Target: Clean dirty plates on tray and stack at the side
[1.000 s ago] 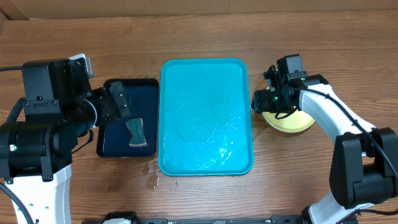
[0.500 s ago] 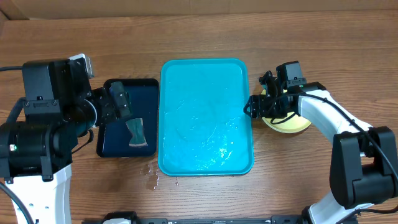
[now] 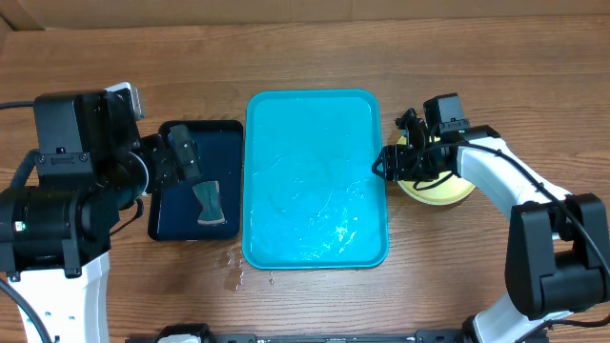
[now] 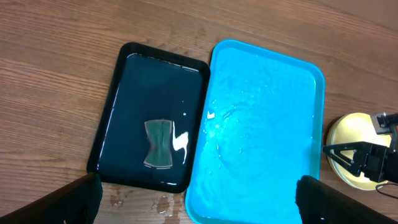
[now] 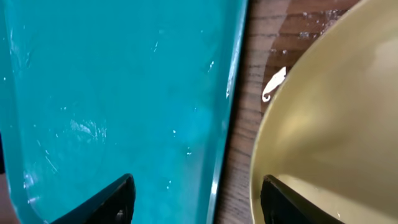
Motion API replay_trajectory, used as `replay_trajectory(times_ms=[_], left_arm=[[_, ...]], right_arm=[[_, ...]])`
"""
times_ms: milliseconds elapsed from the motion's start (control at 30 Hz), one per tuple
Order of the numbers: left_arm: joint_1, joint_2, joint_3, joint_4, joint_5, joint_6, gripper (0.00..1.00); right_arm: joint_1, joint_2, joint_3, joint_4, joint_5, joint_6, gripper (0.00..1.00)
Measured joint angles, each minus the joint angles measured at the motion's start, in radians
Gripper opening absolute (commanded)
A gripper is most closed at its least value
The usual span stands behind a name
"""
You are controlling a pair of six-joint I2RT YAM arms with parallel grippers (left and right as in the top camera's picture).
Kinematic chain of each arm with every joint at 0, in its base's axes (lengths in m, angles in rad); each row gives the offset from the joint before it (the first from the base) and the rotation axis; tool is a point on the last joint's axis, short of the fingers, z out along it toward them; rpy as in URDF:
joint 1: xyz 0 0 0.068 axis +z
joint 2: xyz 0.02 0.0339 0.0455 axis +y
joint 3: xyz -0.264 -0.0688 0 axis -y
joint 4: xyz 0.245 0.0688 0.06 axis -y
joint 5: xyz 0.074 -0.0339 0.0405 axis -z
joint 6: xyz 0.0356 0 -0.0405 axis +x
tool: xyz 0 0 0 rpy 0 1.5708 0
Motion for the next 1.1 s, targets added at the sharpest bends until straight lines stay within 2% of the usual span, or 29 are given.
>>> replay_trajectory(times_ms=[300, 433, 567, 600, 633, 1100], left_arm=[[0.0, 0.0, 0.0, 0.0, 0.0, 0.0, 1.0], [0.0, 0.0, 0.0, 0.0, 0.0, 0.0, 1.0], [0.0, 0.0, 0.0, 0.0, 0.0, 0.0, 1.0], [0.0, 0.0, 0.0, 0.0, 0.0, 0.0, 1.0], [0.0, 0.0, 0.0, 0.0, 0.0, 0.0, 1.0], [0.0, 0.0, 0.0, 0.0, 0.0, 0.0, 1.0]], right_arm=[[-0.003, -0.088, 0.251, -0.2, 0.148, 0.006, 0.72], [-0.003, -0.204, 0.336, -0.209, 0.237, 0.03, 0.75], [-0.003, -0.311, 0.347, -0.186, 0.272, 0.041, 0.78], [-0.003, -0.332, 0.347, -0.187, 0.277, 0.042, 0.8], [-0.003, -0.353, 0.347, -0.187, 0.281, 0.044, 1.0], [-0.003, -0.407, 0.347, -0.197, 0.304, 0.044, 1.0]])
